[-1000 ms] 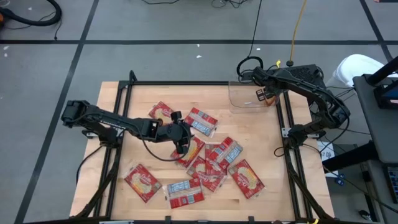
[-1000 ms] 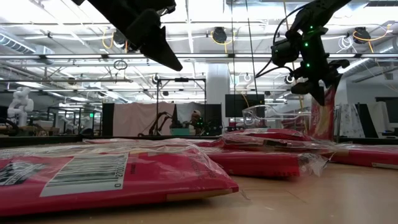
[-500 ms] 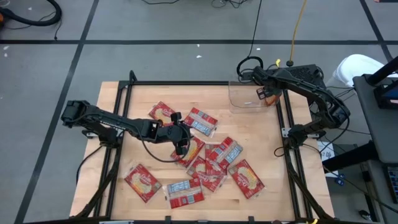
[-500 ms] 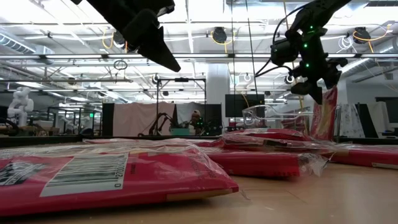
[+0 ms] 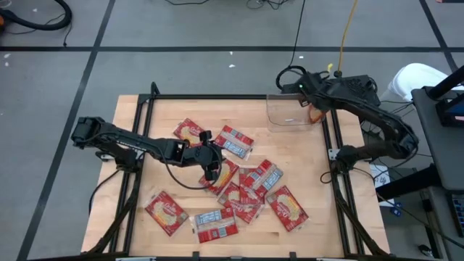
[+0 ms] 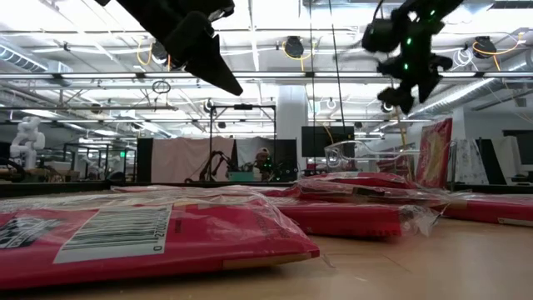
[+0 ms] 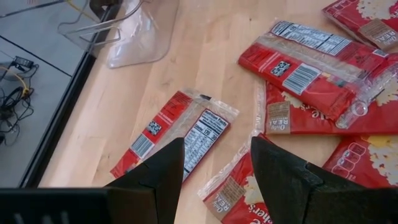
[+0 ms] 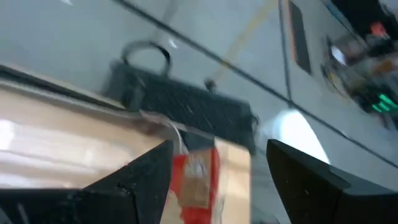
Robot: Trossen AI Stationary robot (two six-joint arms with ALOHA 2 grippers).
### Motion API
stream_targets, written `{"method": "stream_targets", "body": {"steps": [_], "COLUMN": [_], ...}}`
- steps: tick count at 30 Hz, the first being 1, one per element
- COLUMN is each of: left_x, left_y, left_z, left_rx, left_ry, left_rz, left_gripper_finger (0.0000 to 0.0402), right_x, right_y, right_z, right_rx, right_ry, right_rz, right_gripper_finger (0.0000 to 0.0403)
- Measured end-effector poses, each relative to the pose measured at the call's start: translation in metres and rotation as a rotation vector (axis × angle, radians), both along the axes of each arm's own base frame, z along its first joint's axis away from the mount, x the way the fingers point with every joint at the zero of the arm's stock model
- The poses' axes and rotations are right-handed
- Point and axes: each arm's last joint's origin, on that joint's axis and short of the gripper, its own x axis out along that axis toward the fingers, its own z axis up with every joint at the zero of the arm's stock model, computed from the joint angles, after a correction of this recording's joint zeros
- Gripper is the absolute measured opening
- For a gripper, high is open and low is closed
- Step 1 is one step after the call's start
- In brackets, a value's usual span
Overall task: Sort popcorn bags into baskets
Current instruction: Put the red popcorn bag into the transparent bin
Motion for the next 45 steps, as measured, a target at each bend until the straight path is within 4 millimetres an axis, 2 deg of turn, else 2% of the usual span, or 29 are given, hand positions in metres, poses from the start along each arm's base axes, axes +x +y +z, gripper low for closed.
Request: {"method": "stream_targets", "body": {"steps": [4, 8, 12, 15, 19, 26, 31, 36, 40, 45], "left_x": [0.0, 0.0, 0.0, -0.002, -0.006, -0.013, -0.018, -0.024, -0.03, -0.036], "left_y": [0.003, 0.006, 0.005, 0.002, -0.006, -0.019, -0.032, -0.059, -0.079, -0.107], "left_z": [0.0, 0.0, -0.001, -0.002, -0.005, -0.016, -0.02, -0.019, -0.023, -0.042], "left_rx": [-0.003, -0.017, -0.051, -0.089, -0.134, -0.225, -0.299, -0.324, -0.304, -0.251], "left_ry": [-0.001, -0.007, -0.015, -0.01, 0.017, 0.023, 0.009, -0.009, -0.003, 0.057], "left_rz": [0.014, 0.033, 0.061, 0.086, 0.109, 0.16, 0.193, 0.141, 0.106, 0.039], "left_gripper_finger": [0.0191, 0.0191, 0.0191, 0.0191, 0.0191, 0.0191, 0.0191, 0.0191, 0.0192, 0.0228], "right_x": [0.008, 0.023, 0.039, 0.051, 0.064, 0.07, 0.069, 0.073, 0.079, 0.09], "right_y": [0.019, 0.046, 0.083, 0.113, 0.151, 0.2, 0.22, 0.236, 0.245, 0.253], "right_z": [0.017, 0.032, 0.034, 0.023, -0.004, -0.049, -0.07, -0.082, -0.087, -0.093], "right_rx": [0.066, 0.164, 0.186, 0.188, 0.185, 0.15, 0.17, 0.216, 0.151, 0.107], "right_ry": [-0.262, -0.501, -0.591, -0.616, -0.673, -0.737, -0.65, -0.628, -0.637, -0.685], "right_rz": [0.216, 0.516, 0.754, 0.92, 1.132, 1.413, 1.443, 1.469, 1.446, 1.449], "right_gripper_finger": [0.0252, 0.0252, 0.0252, 0.0252, 0.0251, 0.0251, 0.0251, 0.0251, 0.0251, 0.0251]}}
